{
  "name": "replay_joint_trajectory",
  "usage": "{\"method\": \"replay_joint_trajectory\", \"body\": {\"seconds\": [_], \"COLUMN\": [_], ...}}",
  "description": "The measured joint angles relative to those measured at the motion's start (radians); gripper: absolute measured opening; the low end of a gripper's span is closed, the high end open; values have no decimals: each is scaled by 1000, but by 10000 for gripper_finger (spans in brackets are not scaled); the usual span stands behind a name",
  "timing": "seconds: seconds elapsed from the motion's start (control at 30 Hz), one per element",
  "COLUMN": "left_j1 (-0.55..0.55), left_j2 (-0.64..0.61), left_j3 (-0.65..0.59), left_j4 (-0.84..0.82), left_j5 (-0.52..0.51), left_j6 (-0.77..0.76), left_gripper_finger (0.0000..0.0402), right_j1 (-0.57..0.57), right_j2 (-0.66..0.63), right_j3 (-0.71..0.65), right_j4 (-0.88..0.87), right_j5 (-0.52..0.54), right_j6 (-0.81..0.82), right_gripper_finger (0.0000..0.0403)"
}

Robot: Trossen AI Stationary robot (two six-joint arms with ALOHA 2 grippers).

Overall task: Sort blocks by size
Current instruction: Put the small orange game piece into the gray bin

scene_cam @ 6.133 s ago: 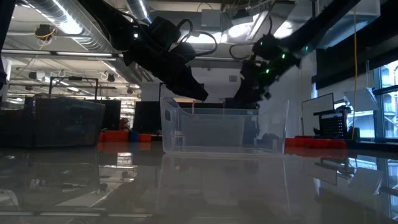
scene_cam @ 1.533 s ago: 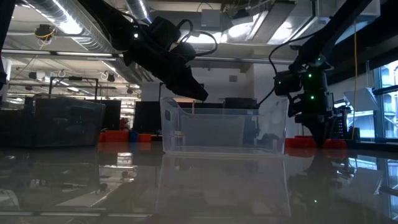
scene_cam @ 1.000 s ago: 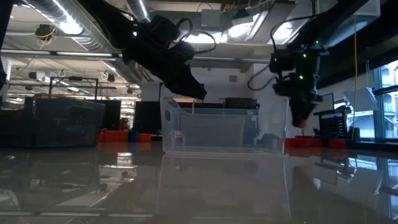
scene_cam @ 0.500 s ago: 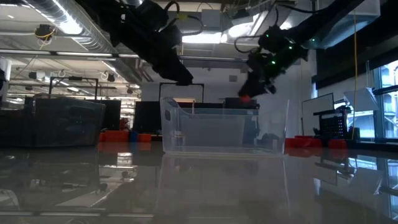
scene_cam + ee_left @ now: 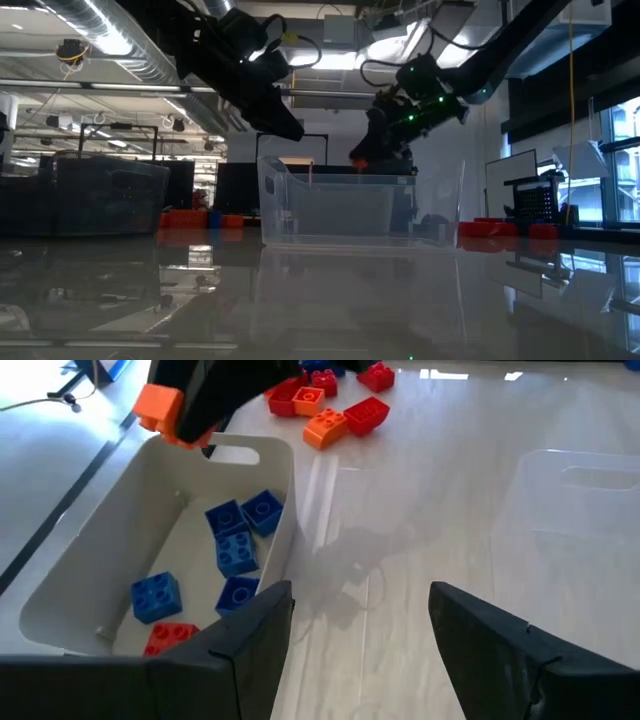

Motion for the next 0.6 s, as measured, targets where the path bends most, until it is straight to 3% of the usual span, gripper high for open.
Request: {"method": "replay_joint_trajectory", "body": {"seconds": [0.23, 0.43, 0.6], "left_j1": [0, 0, 0], "left_j2": [0, 0, 0], "left_j3": [0, 0, -1], "left_j4": [0, 0, -5], "left_j5": [0, 0, 1], "left_j6": [0, -2, -7], "left_gripper_finger": [223, 223, 223], "right_j1": [0, 0, 0], "right_j2": [24, 23, -36], "right_j3": [0, 0, -2], "right_j4": [19, 11, -104], "right_j5": [60, 75, 76], "right_j6": [-2, 5, -33], "right_gripper_finger": [164, 238, 281]}}
